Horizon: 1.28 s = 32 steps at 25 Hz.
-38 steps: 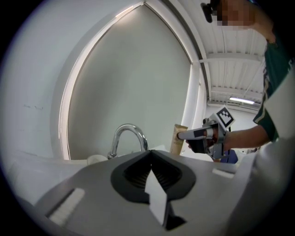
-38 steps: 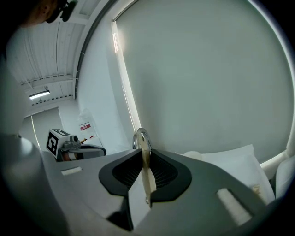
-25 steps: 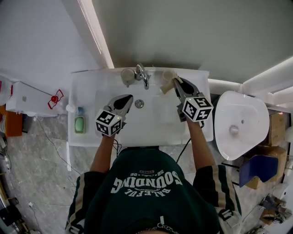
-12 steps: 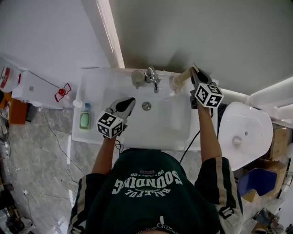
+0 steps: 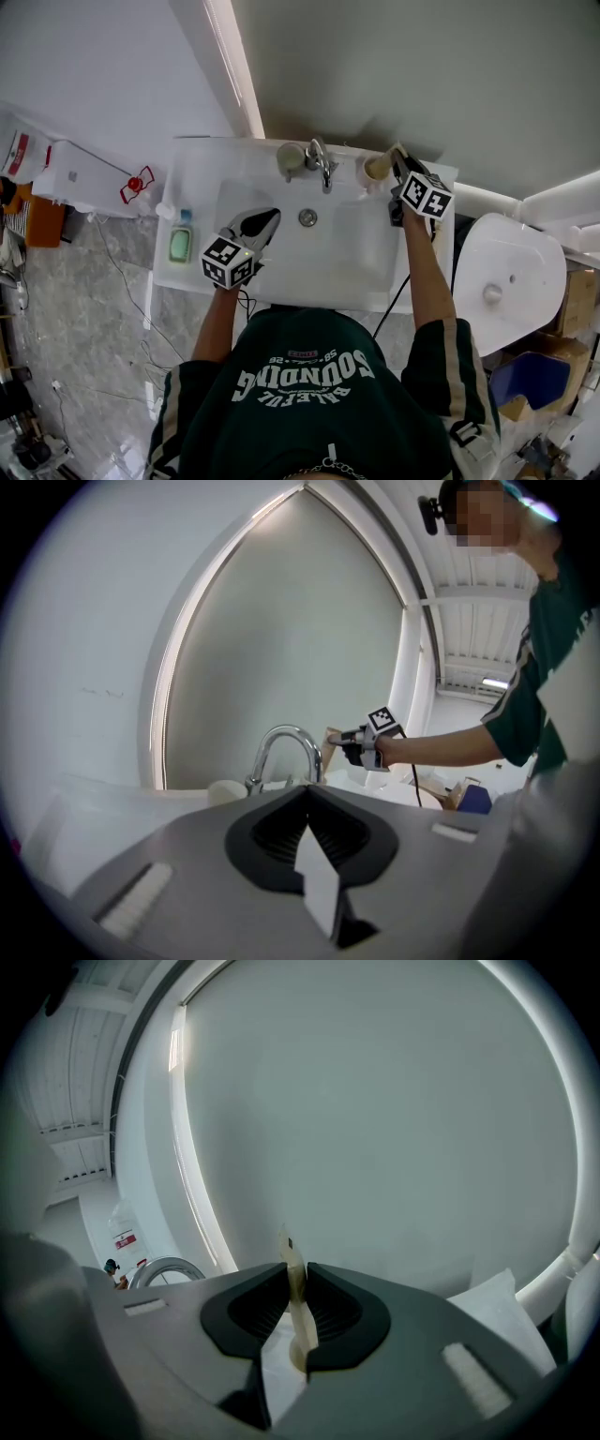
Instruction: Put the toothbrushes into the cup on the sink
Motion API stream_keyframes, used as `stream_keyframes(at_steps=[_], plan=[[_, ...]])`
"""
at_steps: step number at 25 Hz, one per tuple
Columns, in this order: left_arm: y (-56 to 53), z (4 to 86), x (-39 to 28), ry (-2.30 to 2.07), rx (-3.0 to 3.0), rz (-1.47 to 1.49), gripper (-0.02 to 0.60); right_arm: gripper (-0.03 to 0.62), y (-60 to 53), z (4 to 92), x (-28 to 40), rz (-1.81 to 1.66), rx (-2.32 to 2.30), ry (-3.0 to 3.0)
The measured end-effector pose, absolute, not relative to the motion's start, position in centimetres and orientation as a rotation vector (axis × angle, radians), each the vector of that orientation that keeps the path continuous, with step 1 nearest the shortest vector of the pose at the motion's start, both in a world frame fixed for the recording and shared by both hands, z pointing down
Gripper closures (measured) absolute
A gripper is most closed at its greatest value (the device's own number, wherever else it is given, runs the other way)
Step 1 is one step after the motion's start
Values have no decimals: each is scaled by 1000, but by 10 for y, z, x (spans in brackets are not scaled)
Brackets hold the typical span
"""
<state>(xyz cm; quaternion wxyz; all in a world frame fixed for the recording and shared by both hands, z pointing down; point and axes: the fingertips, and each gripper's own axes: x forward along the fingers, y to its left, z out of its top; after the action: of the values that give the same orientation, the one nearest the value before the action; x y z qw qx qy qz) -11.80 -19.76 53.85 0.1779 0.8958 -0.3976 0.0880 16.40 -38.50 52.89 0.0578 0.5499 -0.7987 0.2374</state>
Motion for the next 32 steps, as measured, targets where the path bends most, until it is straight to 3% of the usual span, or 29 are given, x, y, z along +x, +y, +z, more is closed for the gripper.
stream_keyframes(at_steps=[13, 25, 32], plan=[[-197, 549, -120, -1142, 2508, 278, 531, 534, -382, 582, 148, 803, 1542, -2355], [-195, 551, -121, -1151, 2496, 296, 531, 533, -396, 593, 181, 766, 1638, -2208], [-195, 550, -116, -1138, 2508, 304, 531, 437, -394, 586, 189, 783, 1675, -2248]])
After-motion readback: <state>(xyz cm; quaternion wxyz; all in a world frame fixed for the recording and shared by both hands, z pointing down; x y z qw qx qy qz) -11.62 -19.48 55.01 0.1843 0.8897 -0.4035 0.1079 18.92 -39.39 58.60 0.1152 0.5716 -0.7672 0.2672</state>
